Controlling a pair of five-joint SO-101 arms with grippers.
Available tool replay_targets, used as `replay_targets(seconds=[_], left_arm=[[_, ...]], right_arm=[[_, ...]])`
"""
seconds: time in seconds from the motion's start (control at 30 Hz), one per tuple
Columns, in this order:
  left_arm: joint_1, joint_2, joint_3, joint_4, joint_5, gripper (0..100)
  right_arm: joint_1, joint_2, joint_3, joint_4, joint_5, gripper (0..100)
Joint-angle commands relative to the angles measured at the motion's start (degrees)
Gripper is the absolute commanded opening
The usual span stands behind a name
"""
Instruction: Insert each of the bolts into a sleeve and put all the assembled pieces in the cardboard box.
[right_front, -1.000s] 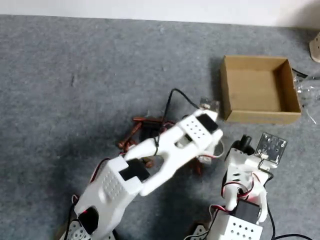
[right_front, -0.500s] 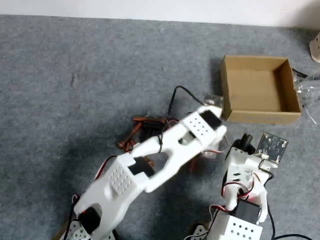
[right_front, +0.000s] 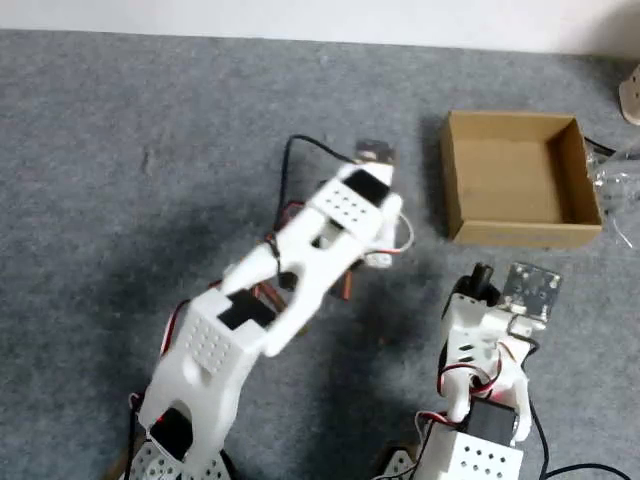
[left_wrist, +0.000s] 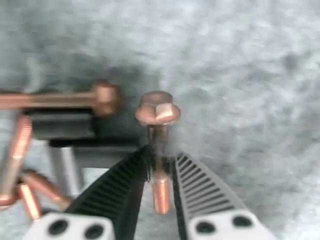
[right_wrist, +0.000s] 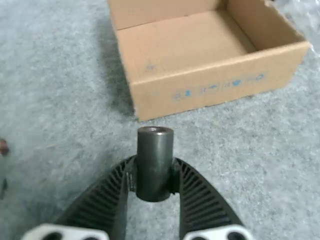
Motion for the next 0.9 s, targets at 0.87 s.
replay_targets(seconds=[0.87], left_arm=[[-0.7, -63.8, 69.9, -46.4, -11.2, 0]], right_arm=[[-4.4, -0.5, 7.7, -13.9, 2.6, 0.5]])
